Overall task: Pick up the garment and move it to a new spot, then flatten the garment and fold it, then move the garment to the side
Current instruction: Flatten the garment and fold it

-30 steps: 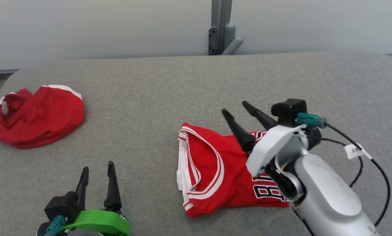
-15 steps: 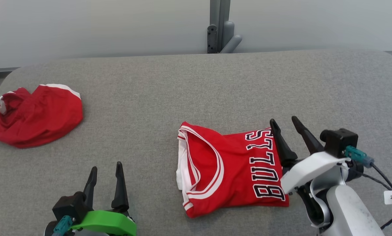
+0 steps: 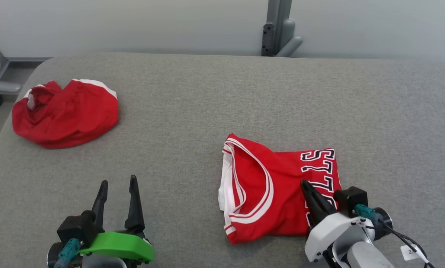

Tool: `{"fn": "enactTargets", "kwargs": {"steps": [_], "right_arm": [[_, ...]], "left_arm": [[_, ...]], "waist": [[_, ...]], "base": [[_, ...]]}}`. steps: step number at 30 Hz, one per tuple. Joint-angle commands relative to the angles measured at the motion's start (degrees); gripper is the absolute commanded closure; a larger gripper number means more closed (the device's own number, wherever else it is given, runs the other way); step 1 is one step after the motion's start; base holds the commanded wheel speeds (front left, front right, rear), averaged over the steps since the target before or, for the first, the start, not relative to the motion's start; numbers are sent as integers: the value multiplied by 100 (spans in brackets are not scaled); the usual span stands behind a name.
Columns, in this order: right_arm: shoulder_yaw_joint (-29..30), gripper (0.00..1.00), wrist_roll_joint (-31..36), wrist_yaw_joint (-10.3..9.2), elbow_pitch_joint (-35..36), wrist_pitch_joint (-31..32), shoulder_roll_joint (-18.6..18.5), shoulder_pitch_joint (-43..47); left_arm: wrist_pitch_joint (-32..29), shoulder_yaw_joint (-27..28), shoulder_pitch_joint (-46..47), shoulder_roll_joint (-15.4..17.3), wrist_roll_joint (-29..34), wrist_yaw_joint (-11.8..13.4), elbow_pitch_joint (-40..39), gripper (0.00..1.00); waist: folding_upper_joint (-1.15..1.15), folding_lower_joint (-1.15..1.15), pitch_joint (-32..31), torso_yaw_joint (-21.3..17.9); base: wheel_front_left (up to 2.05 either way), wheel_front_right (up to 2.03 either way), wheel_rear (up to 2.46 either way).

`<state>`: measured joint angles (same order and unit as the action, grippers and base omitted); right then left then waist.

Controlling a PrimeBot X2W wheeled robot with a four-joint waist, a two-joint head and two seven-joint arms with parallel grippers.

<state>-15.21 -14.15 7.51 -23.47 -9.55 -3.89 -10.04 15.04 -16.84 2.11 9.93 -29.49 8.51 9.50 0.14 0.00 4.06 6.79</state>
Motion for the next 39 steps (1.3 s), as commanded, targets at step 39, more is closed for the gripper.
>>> {"fn": "enactTargets", "kwargs": {"steps": [39], "right_arm": [[-1461,100,-437,-6,-965,-569,87,-1050]], "left_arm": [[10,116,-209,51,198,11,-224,0]], "waist": [[-14,0,-191,892]], "base": [[0,0,0]]}}
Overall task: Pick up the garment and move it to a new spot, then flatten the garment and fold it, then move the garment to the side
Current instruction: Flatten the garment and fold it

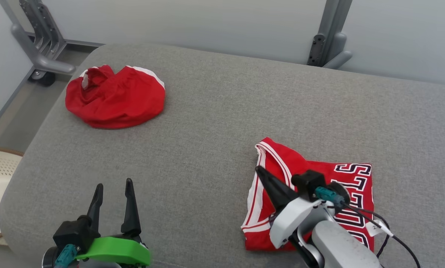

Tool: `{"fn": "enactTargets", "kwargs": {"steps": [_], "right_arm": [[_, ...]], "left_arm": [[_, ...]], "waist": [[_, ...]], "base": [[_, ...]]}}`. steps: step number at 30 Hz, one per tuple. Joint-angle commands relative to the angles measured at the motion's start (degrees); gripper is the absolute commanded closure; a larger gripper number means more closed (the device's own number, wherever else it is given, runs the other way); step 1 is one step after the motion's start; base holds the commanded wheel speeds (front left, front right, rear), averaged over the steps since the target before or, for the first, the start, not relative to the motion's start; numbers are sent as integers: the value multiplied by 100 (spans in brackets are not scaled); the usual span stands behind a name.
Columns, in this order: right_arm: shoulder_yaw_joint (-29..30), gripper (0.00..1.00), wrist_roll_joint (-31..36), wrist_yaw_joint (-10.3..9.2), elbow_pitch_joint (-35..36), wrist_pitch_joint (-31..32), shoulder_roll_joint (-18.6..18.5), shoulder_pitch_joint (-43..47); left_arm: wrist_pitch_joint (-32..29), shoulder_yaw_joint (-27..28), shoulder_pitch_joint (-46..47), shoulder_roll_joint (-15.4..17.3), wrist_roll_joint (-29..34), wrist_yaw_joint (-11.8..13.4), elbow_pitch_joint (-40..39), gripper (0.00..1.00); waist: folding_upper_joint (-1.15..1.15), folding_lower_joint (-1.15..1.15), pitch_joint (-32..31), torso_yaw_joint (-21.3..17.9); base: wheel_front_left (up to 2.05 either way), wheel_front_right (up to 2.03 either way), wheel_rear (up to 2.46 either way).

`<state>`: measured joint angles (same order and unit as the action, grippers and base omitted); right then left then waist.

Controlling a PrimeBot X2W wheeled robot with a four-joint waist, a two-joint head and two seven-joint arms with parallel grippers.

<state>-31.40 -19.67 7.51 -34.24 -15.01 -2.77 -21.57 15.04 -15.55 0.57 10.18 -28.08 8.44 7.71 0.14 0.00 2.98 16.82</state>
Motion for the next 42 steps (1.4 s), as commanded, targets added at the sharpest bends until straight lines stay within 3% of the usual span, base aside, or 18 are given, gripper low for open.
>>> {"fn": "enactTargets", "kwargs": {"steps": [1,3,5,7,8,9,22,31,42], "right_arm": [[346,100,213,-5,267,-22,-25,175],[538,100,307,-5,432,-19,-25,242],[891,78,529,-5,780,-19,-22,376],[1192,51,716,-5,1099,-19,-20,524],[1355,22,805,-5,1263,-19,-20,614],[1495,0,854,-5,1409,-19,-24,708],[2982,0,1134,-5,2876,-19,-17,1777],[3098,0,944,-5,3380,-20,-16,2175],[3188,0,950,-5,3450,-19,-17,2302]], "left_arm": [[5,-31,-58,31,67,15,-58,0],[5,-36,-42,48,77,-3,-63,0],[7,-45,14,42,90,-37,-87,0],[9,-62,66,27,125,-42,-107,0],[9,-70,92,18,138,-51,-113,0],[10,-77,108,13,150,-58,-107,0],[15,33,174,-111,302,-143,-30,0],[16,265,-51,-226,386,-235,-124,0],[17,410,-169,-253,672,-313,-82,0]], "waist": [[-14,0,-104,-152],[-14,0,-126,-200],[-14,0,-169,-300],[-14,0,-197,-405],[-14,0,-208,-459],[-14,0,-221,-519],[-14,0,-289,-1292],[-14,0,-242,-1571],[-14,0,-262,-1538]], "base": [[0,0,0],[0,0,0],[0,0,0],[0,0,0],[0,0,0],[0,0,0],[0,0,0],[0,0,0],[0,0,0]]}}
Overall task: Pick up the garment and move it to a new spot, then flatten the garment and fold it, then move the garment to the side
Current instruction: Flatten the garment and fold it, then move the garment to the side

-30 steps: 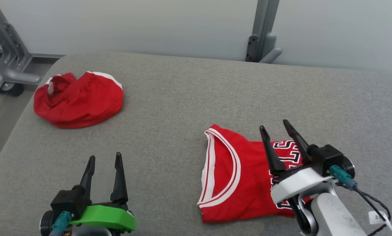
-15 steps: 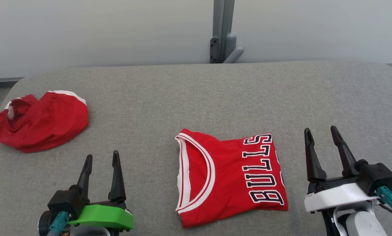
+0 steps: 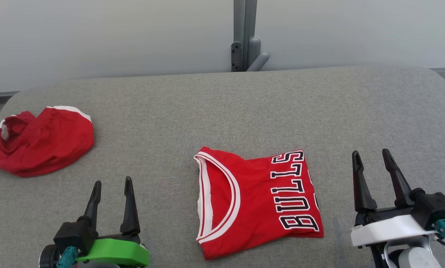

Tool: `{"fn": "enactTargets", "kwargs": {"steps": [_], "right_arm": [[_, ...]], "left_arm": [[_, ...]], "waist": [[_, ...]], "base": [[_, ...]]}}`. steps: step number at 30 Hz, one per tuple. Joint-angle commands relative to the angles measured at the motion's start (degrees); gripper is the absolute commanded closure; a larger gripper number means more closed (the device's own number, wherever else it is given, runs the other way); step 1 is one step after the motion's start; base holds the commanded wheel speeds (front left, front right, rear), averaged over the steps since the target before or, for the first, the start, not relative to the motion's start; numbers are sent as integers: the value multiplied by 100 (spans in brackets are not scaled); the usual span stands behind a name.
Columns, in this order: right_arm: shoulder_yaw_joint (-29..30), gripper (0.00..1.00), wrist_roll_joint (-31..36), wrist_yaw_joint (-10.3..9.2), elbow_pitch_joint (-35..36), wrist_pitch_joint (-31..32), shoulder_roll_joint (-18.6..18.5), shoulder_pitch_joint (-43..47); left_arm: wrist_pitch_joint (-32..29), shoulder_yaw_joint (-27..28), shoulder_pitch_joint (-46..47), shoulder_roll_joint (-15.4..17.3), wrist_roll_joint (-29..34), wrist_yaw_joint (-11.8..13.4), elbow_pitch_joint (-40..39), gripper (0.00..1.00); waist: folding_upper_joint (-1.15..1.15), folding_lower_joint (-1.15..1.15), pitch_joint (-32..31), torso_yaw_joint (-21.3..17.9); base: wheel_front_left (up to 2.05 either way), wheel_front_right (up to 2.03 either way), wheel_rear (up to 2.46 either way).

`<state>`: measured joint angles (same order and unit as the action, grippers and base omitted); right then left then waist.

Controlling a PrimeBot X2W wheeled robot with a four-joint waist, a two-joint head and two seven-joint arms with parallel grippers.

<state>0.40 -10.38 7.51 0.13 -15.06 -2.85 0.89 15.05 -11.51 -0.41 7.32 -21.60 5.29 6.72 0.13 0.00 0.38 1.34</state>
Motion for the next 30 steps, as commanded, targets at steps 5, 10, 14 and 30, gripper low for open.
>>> {"fn": "enactTargets", "kwargs": {"steps": [5,10,14,30], "right_arm": [[7,0,70,-5,-11,-14,-9,21],[-12,0,92,-5,-44,-14,-9,-13],[-26,0,69,-5,-70,-15,-9,-17],[-42,0,220,-5,-825,1227,-231,-602]], "left_arm": [[16,25,-73,-10,106,-29,34,0],[16,65,-85,-40,146,-56,61,0],[16,84,-94,-57,179,-70,74,0],[16,193,93,-113,268,-133,168,0]], "waist": [[-13,0,7,39],[-13,0,14,58],[-13,0,18,70],[-13,0,203,274]], "base": [[0,0,0],[0,0,0],[0,0,0],[0,0,0]]}}
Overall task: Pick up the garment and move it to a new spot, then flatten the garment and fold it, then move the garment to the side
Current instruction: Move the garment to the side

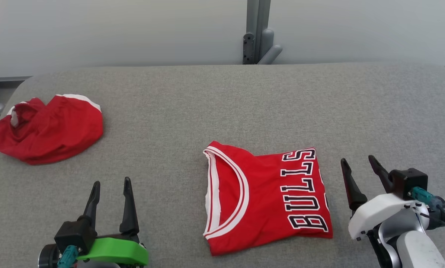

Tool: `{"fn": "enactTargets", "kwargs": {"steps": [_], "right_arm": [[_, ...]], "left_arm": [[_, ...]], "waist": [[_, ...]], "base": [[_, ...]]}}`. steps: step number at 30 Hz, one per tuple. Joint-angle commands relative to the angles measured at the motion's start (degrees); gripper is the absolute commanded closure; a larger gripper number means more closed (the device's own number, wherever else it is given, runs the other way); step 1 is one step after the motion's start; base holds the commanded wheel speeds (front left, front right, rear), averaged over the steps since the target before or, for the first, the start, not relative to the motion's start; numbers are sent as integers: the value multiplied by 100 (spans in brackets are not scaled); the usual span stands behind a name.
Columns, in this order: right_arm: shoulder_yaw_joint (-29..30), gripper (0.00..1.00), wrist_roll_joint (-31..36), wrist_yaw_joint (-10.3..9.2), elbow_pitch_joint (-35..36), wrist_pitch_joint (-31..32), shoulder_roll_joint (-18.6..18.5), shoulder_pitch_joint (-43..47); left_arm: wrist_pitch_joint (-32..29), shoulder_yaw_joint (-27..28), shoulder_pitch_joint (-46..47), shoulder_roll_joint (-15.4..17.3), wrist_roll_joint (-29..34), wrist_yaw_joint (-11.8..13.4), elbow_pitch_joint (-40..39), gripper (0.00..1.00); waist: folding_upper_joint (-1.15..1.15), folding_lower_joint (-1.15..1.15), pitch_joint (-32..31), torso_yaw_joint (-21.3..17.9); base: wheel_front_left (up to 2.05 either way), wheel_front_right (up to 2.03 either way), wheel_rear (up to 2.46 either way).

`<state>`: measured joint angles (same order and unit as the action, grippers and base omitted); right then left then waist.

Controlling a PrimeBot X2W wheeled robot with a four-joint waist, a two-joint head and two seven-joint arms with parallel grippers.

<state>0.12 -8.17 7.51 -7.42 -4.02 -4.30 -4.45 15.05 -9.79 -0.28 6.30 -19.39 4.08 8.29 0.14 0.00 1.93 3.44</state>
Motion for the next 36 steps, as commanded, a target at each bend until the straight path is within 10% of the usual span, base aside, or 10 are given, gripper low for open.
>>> {"fn": "enactTargets", "kwargs": {"steps": [1,10,24,26,29,36], "right_arm": [[-59,0,-90,-5,-172,340,-158,-117],[-629,0,-1422,-5,-888,1988,-965,-610],[-1422,0,-2713,-5,-1763,2737,-1440,-1330],[-1506,51,-2780,-5,-1843,2698,-1458,-1380],[-1623,98,-2860,-5,-1955,2638,-1455,-1451],[-1828,100,-2893,-6,-2041,2260,-1578,-1698]], "left_arm": [[16,18,95,-25,48,-16,12,0],[16,54,159,-121,100,-67,51,0],[16,116,277,-191,252,-215,137,0],[16,119,274,-203,261,-231,152,0],[16,128,264,-213,292,-251,168,0],[15,132,258,-236,383,-305,96,0]], "waist": [[-14,0,66,100],[-14,0,272,402],[-14,0,494,671],[-14,0,499,675],[-14,0,501,664],[-14,0,564,488]], "base": [[0,0,0],[0,0,0],[0,0,0],[0,0,0],[0,0,0],[0,0,0]]}}
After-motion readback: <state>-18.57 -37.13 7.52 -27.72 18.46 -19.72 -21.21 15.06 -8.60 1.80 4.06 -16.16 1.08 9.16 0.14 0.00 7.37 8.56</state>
